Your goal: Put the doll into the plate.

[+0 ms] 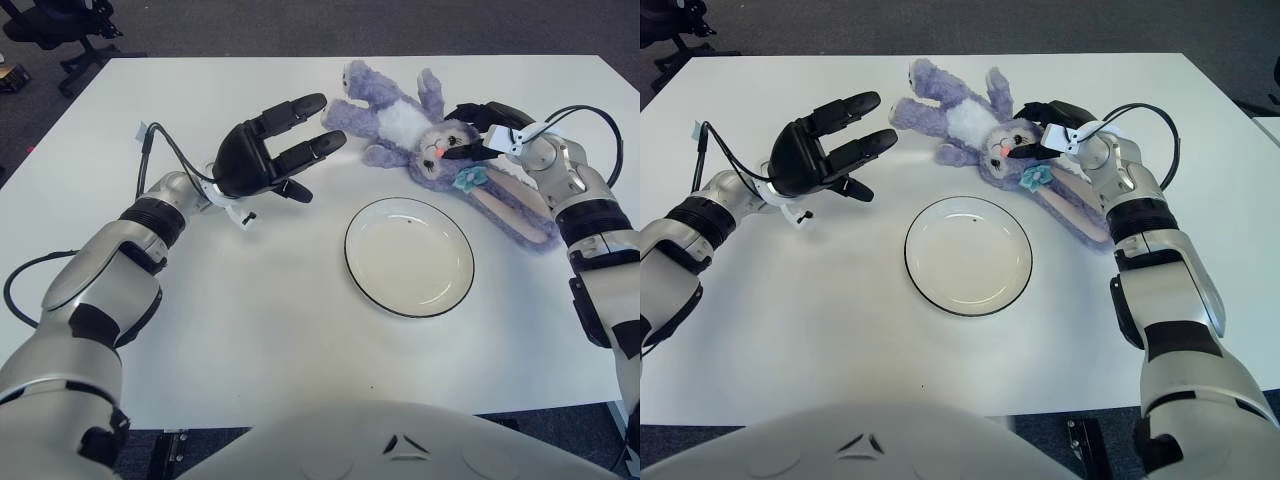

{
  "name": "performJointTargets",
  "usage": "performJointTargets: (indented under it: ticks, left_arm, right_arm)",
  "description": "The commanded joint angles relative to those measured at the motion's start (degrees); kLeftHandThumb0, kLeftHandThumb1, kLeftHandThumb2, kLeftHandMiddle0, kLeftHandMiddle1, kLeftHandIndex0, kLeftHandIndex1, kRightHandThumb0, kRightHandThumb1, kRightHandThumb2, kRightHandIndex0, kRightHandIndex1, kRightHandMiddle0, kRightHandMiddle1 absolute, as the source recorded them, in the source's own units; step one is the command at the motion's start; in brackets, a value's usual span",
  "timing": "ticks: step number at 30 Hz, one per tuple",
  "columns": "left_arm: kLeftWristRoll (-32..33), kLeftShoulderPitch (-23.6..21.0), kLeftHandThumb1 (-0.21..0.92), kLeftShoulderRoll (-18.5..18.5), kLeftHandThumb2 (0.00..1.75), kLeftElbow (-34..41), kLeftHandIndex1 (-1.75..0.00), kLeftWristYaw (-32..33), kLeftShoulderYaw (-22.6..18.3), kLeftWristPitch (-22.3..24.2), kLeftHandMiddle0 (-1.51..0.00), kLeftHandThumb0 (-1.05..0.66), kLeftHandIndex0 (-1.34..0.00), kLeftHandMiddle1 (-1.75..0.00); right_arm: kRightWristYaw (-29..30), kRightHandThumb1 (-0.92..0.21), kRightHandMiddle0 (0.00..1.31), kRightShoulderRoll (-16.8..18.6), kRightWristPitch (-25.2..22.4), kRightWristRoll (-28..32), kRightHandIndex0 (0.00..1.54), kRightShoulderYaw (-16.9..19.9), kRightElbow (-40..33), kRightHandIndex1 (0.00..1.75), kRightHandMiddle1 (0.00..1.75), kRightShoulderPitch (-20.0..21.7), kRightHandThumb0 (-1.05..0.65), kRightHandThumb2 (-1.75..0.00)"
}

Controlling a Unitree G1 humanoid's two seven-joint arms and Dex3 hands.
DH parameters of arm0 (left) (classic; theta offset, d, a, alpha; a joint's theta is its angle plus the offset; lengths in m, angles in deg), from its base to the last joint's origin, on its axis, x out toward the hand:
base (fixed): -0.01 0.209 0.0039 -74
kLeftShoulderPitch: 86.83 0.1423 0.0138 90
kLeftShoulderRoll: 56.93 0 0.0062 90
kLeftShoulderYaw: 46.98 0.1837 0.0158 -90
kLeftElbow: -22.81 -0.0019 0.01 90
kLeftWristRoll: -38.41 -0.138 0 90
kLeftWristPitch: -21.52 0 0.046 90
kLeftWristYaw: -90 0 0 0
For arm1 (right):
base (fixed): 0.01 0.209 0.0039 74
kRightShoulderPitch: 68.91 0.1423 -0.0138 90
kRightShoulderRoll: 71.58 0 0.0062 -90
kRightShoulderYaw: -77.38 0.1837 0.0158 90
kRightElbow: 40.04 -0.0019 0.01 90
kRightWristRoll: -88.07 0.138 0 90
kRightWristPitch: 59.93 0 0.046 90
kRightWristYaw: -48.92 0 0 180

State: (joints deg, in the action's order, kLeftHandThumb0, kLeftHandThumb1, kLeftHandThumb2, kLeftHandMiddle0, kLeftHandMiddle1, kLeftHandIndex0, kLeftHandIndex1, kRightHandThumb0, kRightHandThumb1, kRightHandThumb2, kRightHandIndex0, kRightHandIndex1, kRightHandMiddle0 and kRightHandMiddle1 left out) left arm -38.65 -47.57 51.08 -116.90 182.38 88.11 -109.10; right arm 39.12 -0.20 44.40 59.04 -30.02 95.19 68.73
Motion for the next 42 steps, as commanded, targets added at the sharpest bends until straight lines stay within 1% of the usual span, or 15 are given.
performJointTargets:
  ticks: [1, 5, 7, 10, 12, 17, 18, 20, 21, 25, 30, 33, 37, 40, 42]
  left_arm:
    - [-0.04, 0.45, 0.92, 0.61, 0.24, -0.05, 0.0, 0.12, 0.28, 0.0, -0.61, -0.56, -0.45, -0.04]
    - [0.09, 0.4, 0.92, 0.45, 0.24, -0.4, 0.0, 0.12, 0.37, -0.04, -0.61, -0.56, -0.45, -0.04]
    - [0.12, 0.37, 0.92, 0.43, 0.24, -0.48, 0.0, 0.12, 0.39, -0.04, -0.62, -0.55, -0.45, -0.04]
    - [0.59, 0.03, 0.92, -0.26, 0.23, -2.12, 0.0, 0.12, 0.14, 0.45, -0.62, -0.55, -0.46, -0.04]
    - [1.03, -0.14, 0.92, -0.95, 0.23, -3.86, 0.0, 0.12, -0.1, 1.34, -0.62, -0.54, -0.46, -0.04]
    - [2.03, -0.14, 0.92, -2.42, 0.21, -8.72, -0.03, 0.11, -0.1, 4.81, -0.63, -0.51, -0.51, -0.05]
    - [2.67, 0.14, 0.92, -2.75, 0.21, -9.68, -0.03, -0.93, -0.45, 6.35, -0.63, -0.51, -0.51, -0.05]
    - [3.66, 0.53, 0.92, -3.27, 0.16, -11.13, -0.06, -2.32, -0.84, 8.5, -0.64, -0.4, -0.57, -0.05]
    - [4.02, 0.62, 0.92, -3.43, 0.16, -11.57, -0.06, -2.66, -0.83, 9.1, -0.64, -0.38, -0.58, -0.05]
    - [4.81, 0.5, 0.92, -3.58, 0.14, -11.98, -0.07, -2.77, -0.17, 9.71, -0.65, -0.32, -0.62, -0.06]
    - [8.31, 1.44, 0.92, -4.22, 0.18, -12.65, -0.08, -4.59, -1.6, 9.89, -0.62, -0.25, -0.64, -0.04]
    - [9.0, 1.52, 0.92, -4.2, 0.19, -12.58, -0.08, -4.9, -1.4, 10.03, -0.62, -0.24, -0.64, -0.04]
    - [10.2, 1.89, 0.92, -4.54, 0.25, -13.05, -0.07, -5.84, -1.6, 10.47, -0.62, -0.25, -0.63, -0.04]
    - [10.57, 1.91, 0.92, -4.58, 0.28, -13.06, -0.07, -6.15, -1.54, 10.49, -0.62, -0.26, -0.63, -0.04]
    - [10.85, 1.93, 0.92, -4.71, 0.29, -13.29, -0.07, -6.52, -1.58, 10.37, -0.62, -0.26, -0.63, -0.04]
  right_arm:
    - [1.32, -0.89, 0.51, -0.74, -0.87, -1.36, 0.64, 0.22, -1.56, 0.04, 0.35, -1.78, -0.54, -0.01]
    - [5.8, -0.91, 0.51, -1.68, -2.65, -2.53, 0.62, 2.4, -9.99, 0.02, 0.34, -4.29, -0.54, -0.03]
    - [6.48, -0.92, 0.51, -1.8, -3.37, -2.97, 0.61, 2.87, -12.38, 0.02, 0.33, -5.22, -0.54, -0.04]
    - [9.41, -0.92, 0.49, -1.85, -5.89, -5.16, 0.56, 4.45, -21.3, 0.02, 0.33, -8.81, -0.53, -0.11]
    - [10.77, -0.92, 0.49, -1.57, -7.34, -6.27, 0.56, 5.21, -25.03, 0.02, 0.32, -10.46, -0.53, -0.13]
    - [12.05, -0.92, 0.49, -1.02, -8.55, -7.29, 0.56, 5.99, -28.19, 0.02, 0.31, -12.04, -0.53, -0.2]
    - [12.47, -0.92, 0.49, -1.03, -8.59, -7.63, 0.56, 6.13, -29.14, 0.02, 0.31, -12.26, -0.53, -0.2]
    - [12.94, -0.92, 0.49, -1.09, -8.66, -8.05, 0.56, 6.35, -30.51, 0.02, 0.31, -12.56, -0.53, -0.23]
    - [13.0, -0.92, 0.49, -1.11, -8.73, -8.18, 0.56, 6.45, -30.95, 0.02, 0.3, -12.68, -0.53, -0.23]
    - [12.82, -0.92, 0.5, -0.97, -9.02, -8.47, 0.56, 6.72, -31.55, 0.01, 0.3, -12.95, -0.53, -0.25]
    - [10.07, -0.92, 0.5, -2.62, -12.63, -10.73, 0.57, 8.0, -37.15, 0.02, 0.28, -12.05, -0.56, -0.32]
    - [9.37, -0.92, 0.5, -2.56, -13.62, -11.23, 0.57, 8.2, -38.02, 0.02, 0.28, -12.13, -0.57, -0.34]
    - [7.74, -0.92, 0.45, -1.75, -18.83, -12.98, 0.52, 8.83, -41.2, 0.01, 0.25, -11.53, -0.62, -0.42]
    - [7.57, -0.92, 0.43, -1.51, -19.75, -13.12, 0.49, 8.94, -41.76, 0.0, 0.23, -11.5, -0.65, -0.45]
    - [8.66, -0.92, 0.42, -1.2, -19.14, -12.67, 0.48, 9.21, -41.49, 0.0, 0.22, -11.45, -0.67, -0.48]
